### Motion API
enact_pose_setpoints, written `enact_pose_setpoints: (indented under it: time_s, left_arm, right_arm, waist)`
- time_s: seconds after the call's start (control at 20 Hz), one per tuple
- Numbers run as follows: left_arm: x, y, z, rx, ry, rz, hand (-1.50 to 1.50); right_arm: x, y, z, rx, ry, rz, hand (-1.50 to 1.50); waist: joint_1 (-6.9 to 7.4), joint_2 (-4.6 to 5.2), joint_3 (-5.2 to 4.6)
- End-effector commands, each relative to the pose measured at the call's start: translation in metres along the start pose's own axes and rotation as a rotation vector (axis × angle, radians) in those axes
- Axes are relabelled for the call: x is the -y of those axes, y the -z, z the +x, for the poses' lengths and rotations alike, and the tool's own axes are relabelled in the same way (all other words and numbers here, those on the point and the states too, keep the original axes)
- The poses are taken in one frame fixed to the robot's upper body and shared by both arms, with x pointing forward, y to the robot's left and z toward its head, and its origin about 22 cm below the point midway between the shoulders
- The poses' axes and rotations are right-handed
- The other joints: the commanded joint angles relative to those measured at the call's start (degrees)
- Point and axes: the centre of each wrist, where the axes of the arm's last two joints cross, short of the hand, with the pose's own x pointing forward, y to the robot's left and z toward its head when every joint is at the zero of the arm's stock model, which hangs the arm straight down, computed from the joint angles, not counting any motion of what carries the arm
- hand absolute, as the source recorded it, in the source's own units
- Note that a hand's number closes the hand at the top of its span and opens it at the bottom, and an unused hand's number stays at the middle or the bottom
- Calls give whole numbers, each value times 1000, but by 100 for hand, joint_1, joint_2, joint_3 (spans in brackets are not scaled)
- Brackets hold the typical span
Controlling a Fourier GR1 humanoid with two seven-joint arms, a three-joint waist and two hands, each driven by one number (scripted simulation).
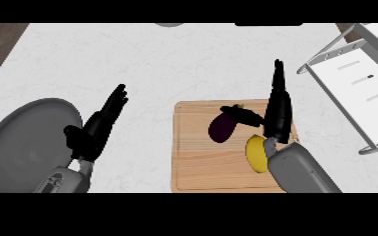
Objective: Pick the lemon from the cutting board and place it in the tiered basket
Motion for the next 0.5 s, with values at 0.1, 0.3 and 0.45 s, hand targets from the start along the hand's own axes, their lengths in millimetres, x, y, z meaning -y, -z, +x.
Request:
enact_pose_setpoints:
  time_s: [0.1, 0.3, 0.45]
  left_arm:
    - [-7, -7, -5, -1, 12, 6, 0]
    - [-10, -4, -3, -10, 21, 17, 0]
    - [-7, 1, -4, -12, 4, 12, 0]
  right_arm:
    - [22, 9, -36, -207, -477, 197, -150]
    - [24, 8, -17, -272, -704, 322, -150]
    - [5, -6, 26, -322, -780, 407, -150]
  waist:
    - [-10, -50, -57]
    - [-72, -99, -59]
    - [-70, -61, -33]
